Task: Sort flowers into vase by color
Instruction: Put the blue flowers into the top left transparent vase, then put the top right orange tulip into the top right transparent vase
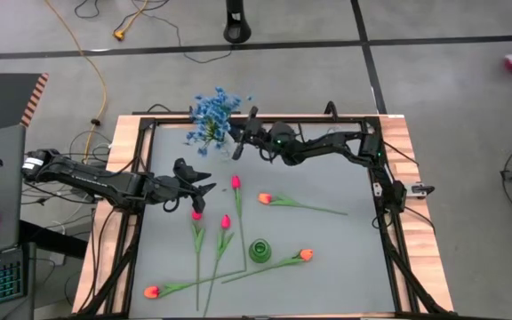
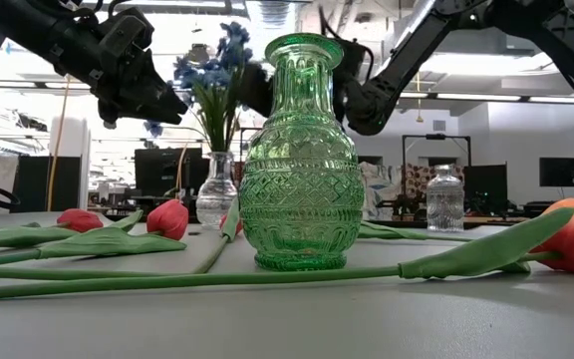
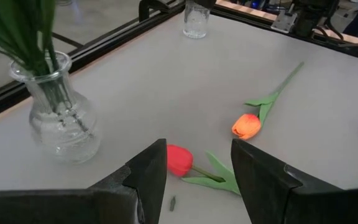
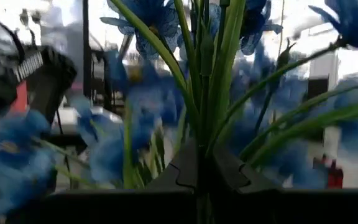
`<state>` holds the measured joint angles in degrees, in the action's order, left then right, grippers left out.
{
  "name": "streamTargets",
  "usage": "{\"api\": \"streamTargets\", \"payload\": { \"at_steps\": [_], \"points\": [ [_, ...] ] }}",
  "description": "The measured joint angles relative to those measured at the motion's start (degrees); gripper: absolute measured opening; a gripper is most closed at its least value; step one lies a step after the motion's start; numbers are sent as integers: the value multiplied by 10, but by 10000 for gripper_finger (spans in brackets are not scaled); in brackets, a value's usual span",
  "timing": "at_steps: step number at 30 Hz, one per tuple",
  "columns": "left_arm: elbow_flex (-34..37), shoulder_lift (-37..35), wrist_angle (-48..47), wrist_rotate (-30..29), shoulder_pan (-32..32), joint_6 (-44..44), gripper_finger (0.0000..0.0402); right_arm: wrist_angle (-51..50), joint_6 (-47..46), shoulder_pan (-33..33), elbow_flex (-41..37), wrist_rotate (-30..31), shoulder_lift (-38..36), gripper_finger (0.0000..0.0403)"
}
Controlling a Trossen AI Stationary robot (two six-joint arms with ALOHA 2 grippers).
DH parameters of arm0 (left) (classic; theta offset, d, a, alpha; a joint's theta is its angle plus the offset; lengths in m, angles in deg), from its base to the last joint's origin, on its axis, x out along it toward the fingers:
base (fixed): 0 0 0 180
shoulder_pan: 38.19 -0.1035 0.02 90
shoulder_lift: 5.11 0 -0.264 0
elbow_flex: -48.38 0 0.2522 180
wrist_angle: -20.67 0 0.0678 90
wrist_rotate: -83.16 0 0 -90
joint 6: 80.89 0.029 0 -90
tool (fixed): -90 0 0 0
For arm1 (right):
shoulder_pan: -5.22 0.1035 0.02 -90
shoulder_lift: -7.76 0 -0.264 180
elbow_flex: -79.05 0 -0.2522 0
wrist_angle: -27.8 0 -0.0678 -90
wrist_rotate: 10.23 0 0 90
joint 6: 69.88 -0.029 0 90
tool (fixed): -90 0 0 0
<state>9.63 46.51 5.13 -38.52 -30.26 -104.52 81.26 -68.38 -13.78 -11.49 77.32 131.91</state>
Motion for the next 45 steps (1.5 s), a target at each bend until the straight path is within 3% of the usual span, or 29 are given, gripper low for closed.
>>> {"api": "streamTargets", "payload": {
  "at_steps": [15,23,27,32,45],
  "points": [
    [0,0,0,0,0,0,167,-59,0,0,0,0,0,43],
    [0,0,0,0,0,0,167,-94,-26,0,0,0,-1,122],
    [0,0,0,0,0,0,167,-169,-64,0,0,0,-16,171],
    [0,0,-2,2,0,0,167,-296,-28,3,0,-3,-61,209],
    [0,0,-2,4,0,1,167,-653,-10,-3,0,0,-200,211]
  ]
}}
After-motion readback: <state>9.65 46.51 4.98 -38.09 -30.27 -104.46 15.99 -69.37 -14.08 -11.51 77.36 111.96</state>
